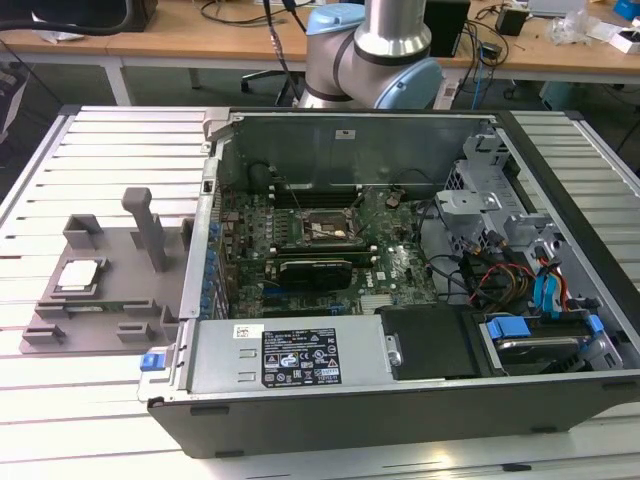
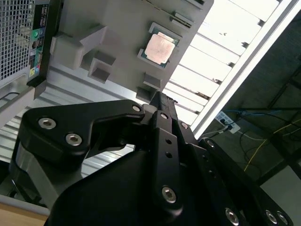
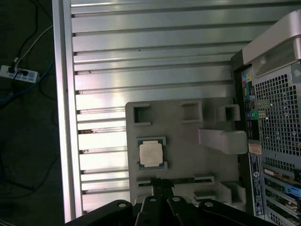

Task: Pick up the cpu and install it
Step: 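Reach for the cpu, then pick up the cpu and move it towards the insertion slot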

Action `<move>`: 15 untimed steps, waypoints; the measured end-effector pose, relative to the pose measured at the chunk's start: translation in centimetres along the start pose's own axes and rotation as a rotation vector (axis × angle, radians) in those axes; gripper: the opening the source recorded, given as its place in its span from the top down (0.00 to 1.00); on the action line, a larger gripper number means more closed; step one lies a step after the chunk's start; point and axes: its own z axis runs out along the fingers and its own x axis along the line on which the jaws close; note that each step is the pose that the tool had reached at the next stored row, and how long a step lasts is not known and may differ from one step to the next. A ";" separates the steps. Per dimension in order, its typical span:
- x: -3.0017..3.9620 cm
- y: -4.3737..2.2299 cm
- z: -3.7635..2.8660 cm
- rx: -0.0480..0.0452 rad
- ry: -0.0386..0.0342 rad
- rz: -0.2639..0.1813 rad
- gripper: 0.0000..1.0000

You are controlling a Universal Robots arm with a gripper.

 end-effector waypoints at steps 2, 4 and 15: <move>0.03 0.00 0.00 0.0000 0.0000 0.000 0.89; 0.04 0.00 0.00 0.0001 0.0001 0.000 0.89; 0.06 0.00 0.00 0.0000 0.0001 0.000 0.77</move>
